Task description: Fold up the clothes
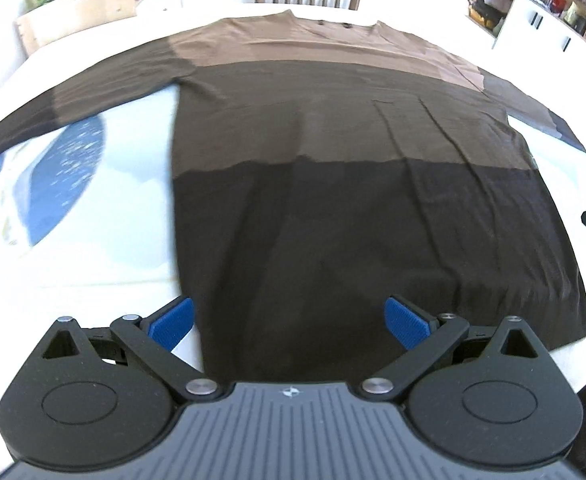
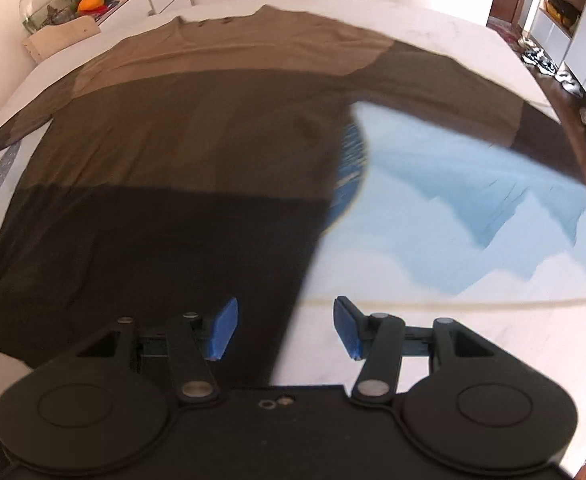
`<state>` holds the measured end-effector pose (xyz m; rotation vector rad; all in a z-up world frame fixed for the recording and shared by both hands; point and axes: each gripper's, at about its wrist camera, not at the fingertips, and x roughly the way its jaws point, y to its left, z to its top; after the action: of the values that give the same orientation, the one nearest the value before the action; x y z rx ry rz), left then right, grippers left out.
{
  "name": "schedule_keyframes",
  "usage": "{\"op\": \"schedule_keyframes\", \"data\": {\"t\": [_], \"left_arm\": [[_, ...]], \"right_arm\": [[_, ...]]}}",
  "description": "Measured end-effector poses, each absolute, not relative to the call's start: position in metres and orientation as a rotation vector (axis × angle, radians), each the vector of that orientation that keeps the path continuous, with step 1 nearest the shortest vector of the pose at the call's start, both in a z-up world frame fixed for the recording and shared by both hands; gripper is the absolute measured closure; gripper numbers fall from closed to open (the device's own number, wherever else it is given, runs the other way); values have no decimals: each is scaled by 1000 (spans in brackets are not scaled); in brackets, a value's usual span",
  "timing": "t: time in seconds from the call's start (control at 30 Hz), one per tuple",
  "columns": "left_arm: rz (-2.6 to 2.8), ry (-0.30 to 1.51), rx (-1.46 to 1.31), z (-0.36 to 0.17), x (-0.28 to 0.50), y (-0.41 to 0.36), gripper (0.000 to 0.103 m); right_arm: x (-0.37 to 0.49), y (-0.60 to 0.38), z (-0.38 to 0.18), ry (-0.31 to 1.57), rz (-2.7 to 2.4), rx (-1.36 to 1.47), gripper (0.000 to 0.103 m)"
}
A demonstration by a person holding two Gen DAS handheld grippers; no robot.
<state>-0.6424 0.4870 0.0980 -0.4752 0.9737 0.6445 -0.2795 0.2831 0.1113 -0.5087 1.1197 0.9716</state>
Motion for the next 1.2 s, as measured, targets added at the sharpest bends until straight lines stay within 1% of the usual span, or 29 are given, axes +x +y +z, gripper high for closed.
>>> {"op": "schedule_keyframes", "data": {"t": [0.17,0.37,0.6,0.73,0.93,1.2], "left_arm": [[664,960,-502,103,-681,495,1],[718,937,-546,107,-706,495,1],[806,972,-592,113,-718,486,1],[858,989,-612,122,-715,483,1],[926,973,-579,143,-706,473,1],[997,961,-583,153,-708,467,1]], "right_arm": [[-320,294,115,1136,974,-521,0],[-344,305,120,1123,1000,-574,0],[-342,295,114,1133,1004,-595,0],[-340,289,101,1162,1020,-611,0],[-329,283,91,1177,1066,-620,0],[-310,283,90,1169,1117,-650,0]]}}
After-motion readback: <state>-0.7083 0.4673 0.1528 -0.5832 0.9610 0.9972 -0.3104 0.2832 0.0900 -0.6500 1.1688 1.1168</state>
